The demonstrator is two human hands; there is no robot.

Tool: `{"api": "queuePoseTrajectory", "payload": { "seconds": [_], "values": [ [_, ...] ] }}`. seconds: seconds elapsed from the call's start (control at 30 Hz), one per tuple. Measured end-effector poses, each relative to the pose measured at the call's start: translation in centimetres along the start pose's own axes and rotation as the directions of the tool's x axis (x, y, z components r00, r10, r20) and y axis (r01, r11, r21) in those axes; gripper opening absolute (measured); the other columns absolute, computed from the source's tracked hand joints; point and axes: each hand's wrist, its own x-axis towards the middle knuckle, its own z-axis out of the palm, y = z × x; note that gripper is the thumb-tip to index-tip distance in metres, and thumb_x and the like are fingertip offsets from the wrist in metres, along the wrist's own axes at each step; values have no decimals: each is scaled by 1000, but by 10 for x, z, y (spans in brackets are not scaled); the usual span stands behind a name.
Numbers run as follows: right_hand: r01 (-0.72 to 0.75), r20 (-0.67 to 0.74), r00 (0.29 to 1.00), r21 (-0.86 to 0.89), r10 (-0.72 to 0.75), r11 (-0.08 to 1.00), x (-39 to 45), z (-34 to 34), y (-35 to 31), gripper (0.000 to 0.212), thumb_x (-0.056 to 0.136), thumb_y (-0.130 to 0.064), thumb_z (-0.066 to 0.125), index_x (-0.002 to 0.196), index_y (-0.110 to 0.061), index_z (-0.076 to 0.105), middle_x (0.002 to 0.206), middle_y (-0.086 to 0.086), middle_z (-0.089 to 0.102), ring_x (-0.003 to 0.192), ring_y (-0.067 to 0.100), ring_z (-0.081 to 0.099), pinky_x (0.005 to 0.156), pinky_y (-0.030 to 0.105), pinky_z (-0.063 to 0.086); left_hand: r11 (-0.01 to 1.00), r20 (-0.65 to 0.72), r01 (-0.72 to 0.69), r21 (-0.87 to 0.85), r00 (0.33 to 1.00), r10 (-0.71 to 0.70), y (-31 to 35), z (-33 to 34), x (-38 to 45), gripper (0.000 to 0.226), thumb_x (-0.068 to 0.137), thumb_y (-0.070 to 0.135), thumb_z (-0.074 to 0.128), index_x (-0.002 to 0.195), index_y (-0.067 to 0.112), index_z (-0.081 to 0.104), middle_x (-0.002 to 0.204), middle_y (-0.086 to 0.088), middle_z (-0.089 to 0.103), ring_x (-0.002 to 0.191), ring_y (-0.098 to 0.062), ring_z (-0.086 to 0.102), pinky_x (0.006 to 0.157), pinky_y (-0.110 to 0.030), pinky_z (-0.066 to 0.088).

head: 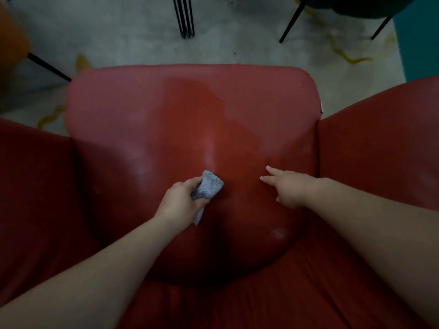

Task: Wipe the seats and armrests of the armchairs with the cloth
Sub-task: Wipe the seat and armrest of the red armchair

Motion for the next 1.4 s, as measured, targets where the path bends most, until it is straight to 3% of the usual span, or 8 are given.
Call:
{"api": "queuePoseTrajectory", "payload": {
  "seconds": [0.2,0.43,0.7,0.83,1.1,1.13,1.23,1.4],
  "values": [
    [-176,-171,950,402,262,899,4,27,-56,70,93,-14,48,152,-22,12,160,1,-11,146,24,14,114,40,25,991,62,-69,114,996,62,-19,-42,30,59,82,25,73,137,31,52,122,-6,62,112,-21,58,92,-24,38],
    [-197,-171,805,826,569,528,3,79,-164,74,92,-38,53,152,-29,10,160,5,-7,146,27,8,115,43,21,985,166,-173,25,972,166,-8,-68,37,63,83,22,72,140,30,48,116,-6,63,109,-22,60,100,-39,43],
    [-149,-117,624,953,773,265,18,89,-230,76,92,-40,52,152,-30,8,160,2,-14,147,23,-5,118,42,12,909,374,-411,75,856,357,29,-44,50,60,83,20,71,136,37,51,119,-1,64,108,-18,61,98,-40,47],
    [-115,-148,637,952,756,283,21,103,-227,76,92,-40,49,151,-34,2,158,-1,-21,146,20,-13,117,41,5,824,424,-551,133,783,456,58,-8,75,58,84,21,69,138,30,51,121,-1,63,112,-17,58,97,-32,44],
    [-86,-121,632,971,766,224,25,99,-223,91,85,-54,54,147,-44,-12,148,-8,-40,140,17,-28,116,39,0,770,223,-621,148,779,586,116,32,143,59,83,14,70,139,23,51,110,-6,53,98,-12,50,84,-7,27],
    [-95,-119,638,968,761,232,25,95,-222,96,78,-57,61,148,-45,-3,152,-5,-33,142,20,-22,116,42,10,762,203,-632,141,772,602,124,36,152,60,84,13,69,140,23,51,108,-4,49,96,-10,48,85,-8,27],
    [-102,-121,625,967,771,235,21,86,-215,109,28,-58,88,129,-27,60,145,11,45,126,32,51,86,47,53,706,178,-684,183,730,660,148,52,179,62,84,8,66,142,22,48,112,-4,46,105,-19,48,93,-17,30],
    [-142,-128,644,949,754,283,34,95,-208,107,13,-62,83,112,-23,72,121,12,65,98,36,68,63,50,57,528,280,-721,450,675,683,186,89,216,63,91,30,59,149,34,32,148,2,34,119,-31,37,96,-39,36]
  ]
}}
